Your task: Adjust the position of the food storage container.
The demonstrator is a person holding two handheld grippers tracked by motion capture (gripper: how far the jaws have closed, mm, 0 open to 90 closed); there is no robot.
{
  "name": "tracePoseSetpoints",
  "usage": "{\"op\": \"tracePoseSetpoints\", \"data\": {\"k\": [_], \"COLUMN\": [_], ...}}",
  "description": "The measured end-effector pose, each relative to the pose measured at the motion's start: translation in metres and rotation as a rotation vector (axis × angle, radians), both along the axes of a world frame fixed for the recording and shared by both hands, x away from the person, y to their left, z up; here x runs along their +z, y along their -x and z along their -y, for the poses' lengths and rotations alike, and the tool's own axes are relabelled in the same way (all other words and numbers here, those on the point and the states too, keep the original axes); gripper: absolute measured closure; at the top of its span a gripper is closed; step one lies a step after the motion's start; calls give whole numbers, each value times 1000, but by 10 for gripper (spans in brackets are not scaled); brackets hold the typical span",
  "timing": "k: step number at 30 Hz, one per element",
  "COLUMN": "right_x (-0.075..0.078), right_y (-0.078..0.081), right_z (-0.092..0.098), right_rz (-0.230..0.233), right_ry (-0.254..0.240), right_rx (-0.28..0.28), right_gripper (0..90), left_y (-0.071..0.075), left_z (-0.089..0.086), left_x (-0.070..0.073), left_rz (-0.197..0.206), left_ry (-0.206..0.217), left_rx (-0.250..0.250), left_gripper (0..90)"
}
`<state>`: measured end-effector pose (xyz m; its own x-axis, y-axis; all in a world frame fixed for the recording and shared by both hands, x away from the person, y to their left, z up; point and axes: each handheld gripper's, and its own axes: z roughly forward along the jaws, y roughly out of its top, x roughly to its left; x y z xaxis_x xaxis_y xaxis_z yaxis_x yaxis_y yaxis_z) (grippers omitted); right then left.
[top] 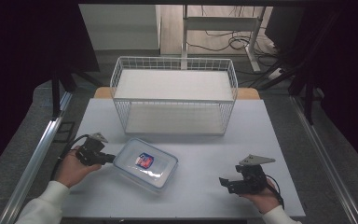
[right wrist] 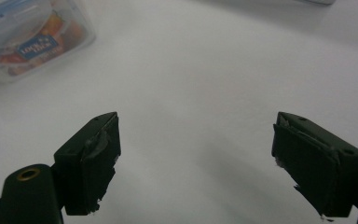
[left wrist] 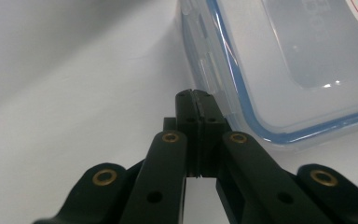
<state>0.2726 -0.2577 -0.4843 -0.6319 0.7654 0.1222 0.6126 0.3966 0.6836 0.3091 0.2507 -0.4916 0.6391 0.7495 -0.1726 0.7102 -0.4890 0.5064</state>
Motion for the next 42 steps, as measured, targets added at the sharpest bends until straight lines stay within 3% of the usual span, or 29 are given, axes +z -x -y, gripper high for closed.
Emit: {"op": "tracePoseSetpoints", "data": {"k": [11, 19, 22, 26, 38, 39, 40, 42], "right_x": [1, 1, 1, 0, -1, -1, -1, -1], "right_y": [0, 0, 0, 0, -1, -1, -2, -2], "right_z": [0, -1, -1, 0, -1, -1, 0, 0], "right_rz": [0, 0, -1, -1, -6, -6, -7, -8], "right_ry": [0, 2, 2, 1, 4, 4, 7, 5], "right_rx": [6, 5, 4, 4, 6, 6, 4, 0], "right_gripper": [155, 155, 155, 155, 155, 155, 156, 155], "left_y": [7, 17, 19, 18, 25, 25, 26, 25], "left_z": [24, 46, 55, 57, 70, 70, 75, 77], "left_x": [-2, -4, -8, -10, -15, -15, -14, -14], "left_rz": [-17, -19, -39, -41, -60, -60, -46, -46], "left_ry": [51, 73, 103, 111, 196, 196, 159, 160], "left_rx": [-48, -111, -130, -131, -137, -137, -143, -148], "left_gripper": [898, 898, 898, 897, 898, 898, 898, 898]}}
